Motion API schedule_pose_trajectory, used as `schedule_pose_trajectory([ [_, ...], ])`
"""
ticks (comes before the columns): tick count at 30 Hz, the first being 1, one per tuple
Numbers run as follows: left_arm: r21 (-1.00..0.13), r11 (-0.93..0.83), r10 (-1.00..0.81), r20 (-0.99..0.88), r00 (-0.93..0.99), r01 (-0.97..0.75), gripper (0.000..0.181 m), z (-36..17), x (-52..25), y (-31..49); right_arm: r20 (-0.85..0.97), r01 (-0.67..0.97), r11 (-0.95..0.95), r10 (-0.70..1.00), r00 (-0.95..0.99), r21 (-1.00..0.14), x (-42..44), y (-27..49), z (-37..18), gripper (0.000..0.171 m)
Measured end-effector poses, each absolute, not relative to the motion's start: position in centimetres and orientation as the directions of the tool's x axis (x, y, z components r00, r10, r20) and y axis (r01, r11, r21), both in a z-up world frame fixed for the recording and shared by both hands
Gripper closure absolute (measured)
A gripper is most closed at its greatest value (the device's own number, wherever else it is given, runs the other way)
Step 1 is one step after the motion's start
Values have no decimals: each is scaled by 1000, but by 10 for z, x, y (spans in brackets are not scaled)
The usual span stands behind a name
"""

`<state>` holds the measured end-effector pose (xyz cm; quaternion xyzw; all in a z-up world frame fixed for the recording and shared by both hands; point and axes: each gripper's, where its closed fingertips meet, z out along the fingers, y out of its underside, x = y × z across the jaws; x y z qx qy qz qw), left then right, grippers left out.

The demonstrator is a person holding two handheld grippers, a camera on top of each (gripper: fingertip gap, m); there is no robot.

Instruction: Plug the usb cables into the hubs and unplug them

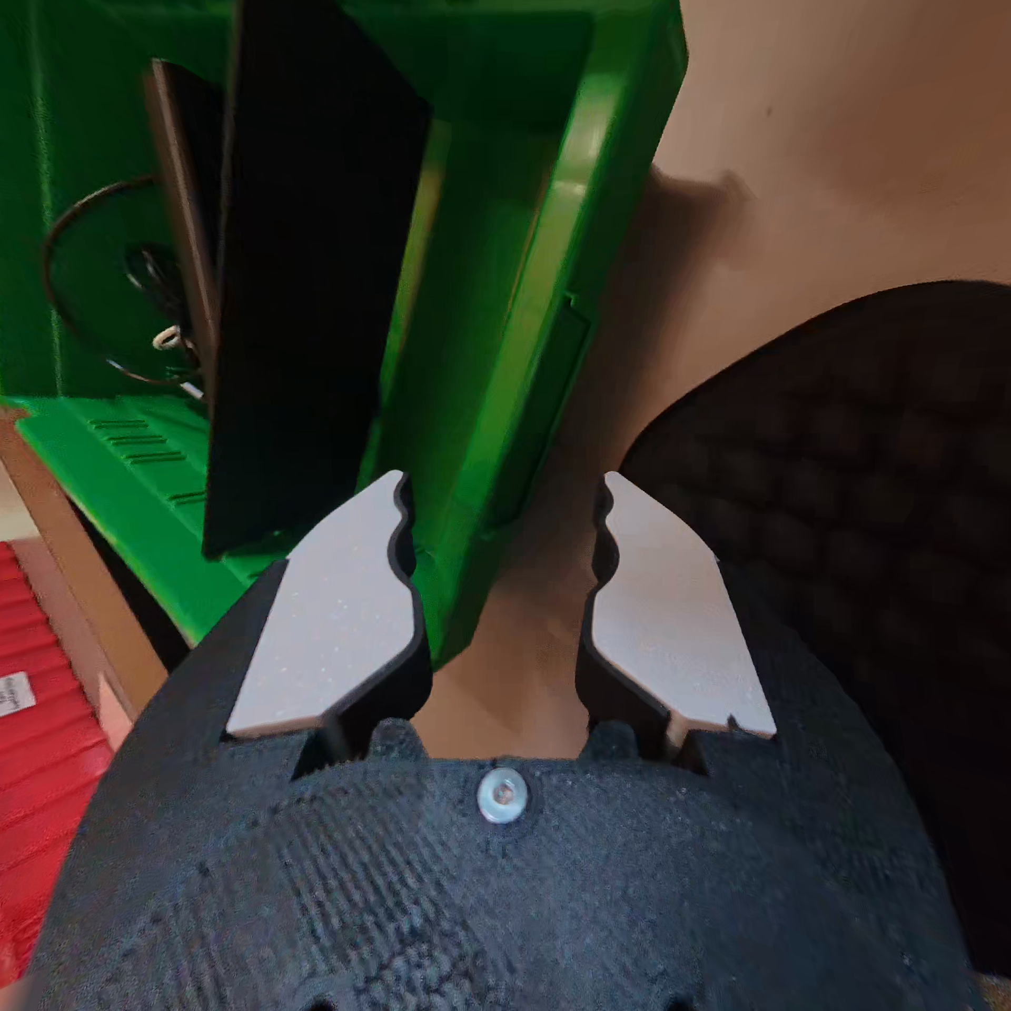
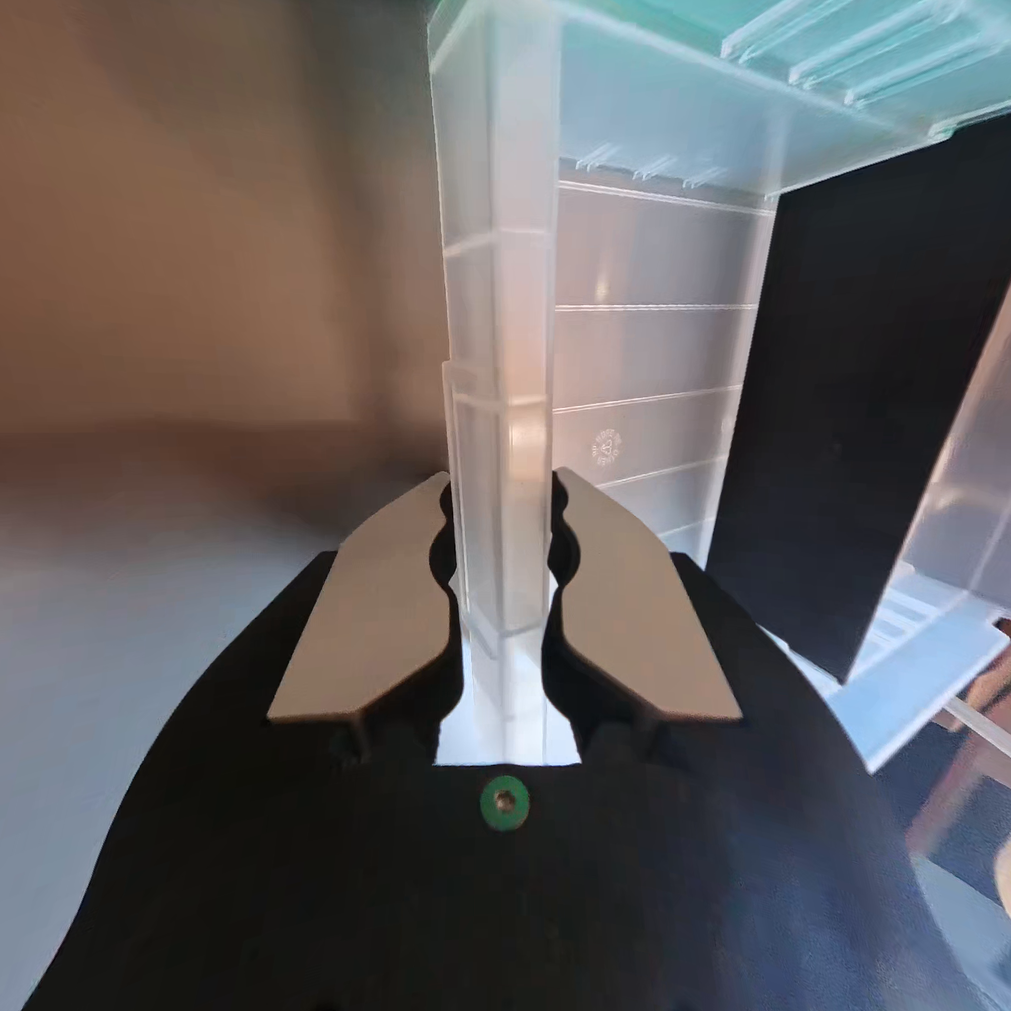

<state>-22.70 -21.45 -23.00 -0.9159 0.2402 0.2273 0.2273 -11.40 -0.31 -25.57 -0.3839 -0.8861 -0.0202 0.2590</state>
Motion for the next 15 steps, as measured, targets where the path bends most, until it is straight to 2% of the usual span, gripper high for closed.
schedule_pose_trajectory([
  [1,-272,-787,-352,-539,765,-554,119,-236,-231,-210,473,689,711,659,-585,-138,-107,-1,-256,130],
  [3,-243,-790,-368,-548,751,-563,122,-245,-238,-202,465,691,713,655,-596,-120,-83,2,-255,141],
  [5,-248,-784,-383,-529,757,-570,127,-252,-241,-196,508,714,692,656,-559,-108,-53,10,-250,141],
  [7,-272,-754,-407,-520,751,-597,139,-254,-235,-190,508,744,652,695,-508,-147,-17,13,-247,140],
  [13,-308,-681,-420,-578,699,-664,146,-254,-219,-166,573,818,565,706,-415,-104,87,40,-251,138],
  [15,-320,-669,-423,-579,697,-671,148,-254,-215,-157,575,851,511,735,-359,-123,108,52,-251,138],
])
